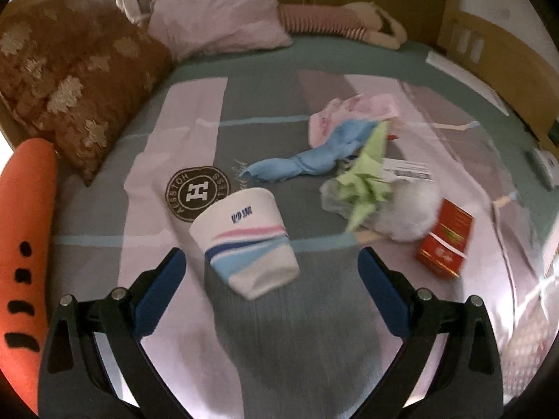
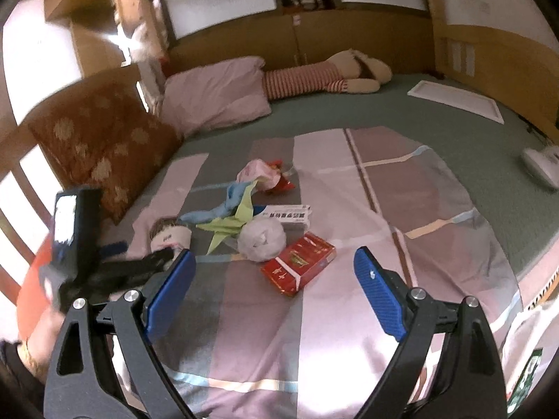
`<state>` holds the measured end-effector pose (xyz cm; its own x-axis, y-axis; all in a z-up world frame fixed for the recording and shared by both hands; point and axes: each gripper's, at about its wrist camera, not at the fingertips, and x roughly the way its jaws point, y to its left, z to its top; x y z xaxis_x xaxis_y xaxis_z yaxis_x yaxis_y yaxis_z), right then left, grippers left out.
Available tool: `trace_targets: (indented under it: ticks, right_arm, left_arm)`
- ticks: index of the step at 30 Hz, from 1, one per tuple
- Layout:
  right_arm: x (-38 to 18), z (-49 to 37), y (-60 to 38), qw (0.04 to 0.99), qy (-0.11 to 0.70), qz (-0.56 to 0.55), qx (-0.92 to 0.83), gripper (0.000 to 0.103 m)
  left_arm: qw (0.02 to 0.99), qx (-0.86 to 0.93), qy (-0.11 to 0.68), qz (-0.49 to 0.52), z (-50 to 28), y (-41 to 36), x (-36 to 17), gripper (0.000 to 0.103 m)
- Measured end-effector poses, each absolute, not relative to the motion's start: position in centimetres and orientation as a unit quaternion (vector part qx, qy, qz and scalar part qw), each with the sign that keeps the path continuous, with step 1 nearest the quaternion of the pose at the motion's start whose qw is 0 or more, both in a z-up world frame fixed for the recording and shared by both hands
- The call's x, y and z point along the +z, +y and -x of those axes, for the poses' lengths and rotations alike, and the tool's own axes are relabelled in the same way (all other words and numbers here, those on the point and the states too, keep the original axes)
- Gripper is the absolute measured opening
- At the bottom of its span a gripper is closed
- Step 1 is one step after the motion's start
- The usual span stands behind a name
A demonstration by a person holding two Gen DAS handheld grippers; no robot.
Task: Collect trash
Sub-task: 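Grasp the white paper cup with the left tool while the right tool grasps the white tissue, then carry the paper cup and tissue to the wastebasket and open both tools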
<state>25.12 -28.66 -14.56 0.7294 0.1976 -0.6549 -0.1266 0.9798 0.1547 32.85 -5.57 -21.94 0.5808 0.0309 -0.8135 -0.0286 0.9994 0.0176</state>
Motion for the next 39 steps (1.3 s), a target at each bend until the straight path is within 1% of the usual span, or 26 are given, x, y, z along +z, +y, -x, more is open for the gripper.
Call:
trace_targets:
  ticks: [2,4,11,12,13,18,20,22,26,27,28,30,31,33,35,37,39]
  right_arm:
    - [-14.9,-26.0,-27.9,0.927,0.363,-0.036,0.093,0.09]
    - [-15.4,-27.3,-27.1,0.924,0.369,-0.023,0.098,0.09]
    - [-17.9,-32.0,-22.8,0.91,0.39,0.039,0.134,0.09]
    - [-18.4,-32.7,-22.3,0.907,0.395,0.044,0.137,0.09]
    - [-18.8,-33.2,-21.9,0.905,0.4,0.047,0.138,0.09]
    - [-21.9,-36.1,-21.3,0.891,0.431,0.074,0.119,0.089]
    - [-23.2,-37.5,-21.8,0.885,0.446,0.071,0.113,0.086]
    - [-24.2,-38.7,-22.1,0.879,0.458,0.071,0.113,0.079]
    - [-26.5,-40.4,-21.5,0.861,0.484,0.084,0.133,0.07]
    - [-26.8,-40.4,-21.3,0.857,0.485,0.087,0.149,0.063]
    - [-26.8,-40.2,-21.1,0.855,0.486,0.092,0.156,0.047]
    - [-25.7,-39.6,-21.1,0.858,0.48,0.097,0.153,0.031]
    - [-24.7,-39.2,-21.4,0.862,0.475,0.089,0.151,0.025]
    - [-21.7,-38.0,-22.4,0.875,0.457,0.065,0.147,0.023]
    - [-18.5,-36.0,-23.3,0.893,0.425,0.065,0.133,0.023]
    - [-15.2,-33.3,-24.3,0.911,0.388,0.067,0.119,0.023]
    - [-12.7,-30.4,-25.4,0.928,0.352,0.04,0.116,0.023]
  left_arm:
    - [0.879,0.023,0.475,0.014,-34.5,-4.9,-23.3,0.093]
    - [0.864,0.017,0.501,0.041,-35.9,-3.9,-24.9,0.082]
    - [0.84,0.014,0.537,0.073,-37.7,-1.9,-27.8,0.081]
    - [0.837,0.008,0.542,0.075,-37.9,-1.8,-28.2,0.077]
    - [0.835,0.007,0.545,0.076,-38.1,-1.6,-28.5,0.069]
    - [0.845,-0.013,0.527,0.084,-38.1,-1.1,-28.4,0.06]
    - [0.854,-0.003,0.513,0.09,-37.8,-0.6,-27.2,0.059]
    - [0.865,-0.003,0.492,0.097,-37.3,-0.4,-25.2,0.059]
    - [0.9,-0.029,0.422,0.102,-34.8,-1.1,-18.6,0.059]
    - [0.912,-0.039,0.397,0.096,-33.3,-1.4,-16.5,0.059]
    - [0.92,-0.045,0.378,0.089,-32.2,-1.7,-15.0,0.059]
    - [0.935,-0.058,0.34,0.078,-30.1,-2.2,-12.2,0.059]
    - [0.94,-0.06,0.328,0.072,-29.3,-2.2,-11.3,0.059]
    - [0.947,-0.065,0.308,0.063,-27.2,-2.3,-9.9,0.059]
    - [0.952,-0.065,0.293,0.061,-25.3,-2.3,-9.3,0.059]
    - [0.953,-0.064,0.29,0.056,-23.8,-2.2,-9.4,0.06]
    - [0.952,-0.065,0.295,0.055,-22.6,-2.1,-9.5,0.06]
